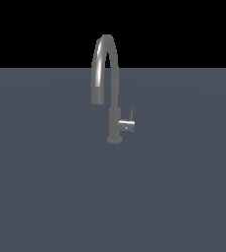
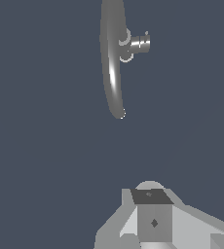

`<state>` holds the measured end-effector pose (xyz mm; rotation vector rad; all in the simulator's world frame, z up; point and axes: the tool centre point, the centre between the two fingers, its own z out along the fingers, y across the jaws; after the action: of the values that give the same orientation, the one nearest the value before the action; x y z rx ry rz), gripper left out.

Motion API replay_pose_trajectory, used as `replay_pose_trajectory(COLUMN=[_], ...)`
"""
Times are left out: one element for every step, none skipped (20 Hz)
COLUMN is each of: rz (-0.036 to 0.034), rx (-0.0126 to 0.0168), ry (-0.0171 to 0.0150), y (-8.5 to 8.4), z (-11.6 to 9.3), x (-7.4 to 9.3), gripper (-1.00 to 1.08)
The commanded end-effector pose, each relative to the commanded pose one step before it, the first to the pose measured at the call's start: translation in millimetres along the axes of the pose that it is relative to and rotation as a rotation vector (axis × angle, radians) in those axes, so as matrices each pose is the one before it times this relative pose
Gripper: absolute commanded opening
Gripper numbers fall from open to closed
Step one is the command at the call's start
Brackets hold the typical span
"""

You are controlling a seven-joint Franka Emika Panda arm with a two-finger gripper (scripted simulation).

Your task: Turn on the faucet by rotating a designated handle.

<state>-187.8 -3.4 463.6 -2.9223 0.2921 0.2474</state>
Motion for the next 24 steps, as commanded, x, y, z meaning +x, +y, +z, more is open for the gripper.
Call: replay_pose_trajectory(rz=[0.03957,0.01580,0.01589,0.01597,0.01606,0.01613,0.01622,0.01629,0.01636,0.01643,0.01650,0.01657,0.01664,0.01671,0.01678,0.01686,0.01694,0.01703,0.01712,0.01723,0.01734,0.01746,0.01760,0.01775], rx=[0.03783,0.01542,0.01554,0.01565,0.01577,0.01587,0.01599,0.01610,0.01621,0.01632,0.01643,0.01654,0.01665,0.01676,0.01687,0.01699,0.01711,0.01723,0.01736,0.01750,0.01765,0.01780,0.01796,0.01814], ry=[-0.03169,-0.01284,-0.01292,-0.01300,-0.01308,-0.01315,-0.01323,-0.01331,-0.01338,-0.01346,-0.01353,-0.01361,-0.01370,-0.01378,-0.01387,-0.01396,-0.01406,-0.01416,-0.01427,-0.01438,-0.01451,-0.01464,-0.01478,-0.01493], y=[-0.91,-0.43,-0.44,-0.44,-0.44,-0.45,-0.45,-0.45,-0.46,-0.46,-0.46,-0.46,-0.46,-0.46,-0.46,-0.47,-0.47,-0.47,-0.47,-0.47,-0.47,-0.47,-0.47,-0.47], z=[2.00,0.72,0.72,0.73,0.73,0.73,0.73,0.73,0.73,0.73,0.73,0.72,0.72,0.72,0.72,0.73,0.73,0.73,0.73,0.73,0.73,0.73,0.74,0.74], x=[15.66,6.28,6.32,6.36,6.40,6.44,6.48,6.51,6.55,6.58,6.61,6.65,6.68,6.71,6.75,6.78,6.82,6.86,6.90,6.94,6.99,7.03,7.09,7.15], gripper=[-1.00,-1.00,-1.00,-1.00,-1.00,-1.00,-1.00,-1.00,-1.00,-1.00,-1.00,-1.00,-1.00,-1.00,-1.00,-1.00,-1.00,-1.00,-1.00,-1.00,-1.00,-1.00,-1.00,-1.00])
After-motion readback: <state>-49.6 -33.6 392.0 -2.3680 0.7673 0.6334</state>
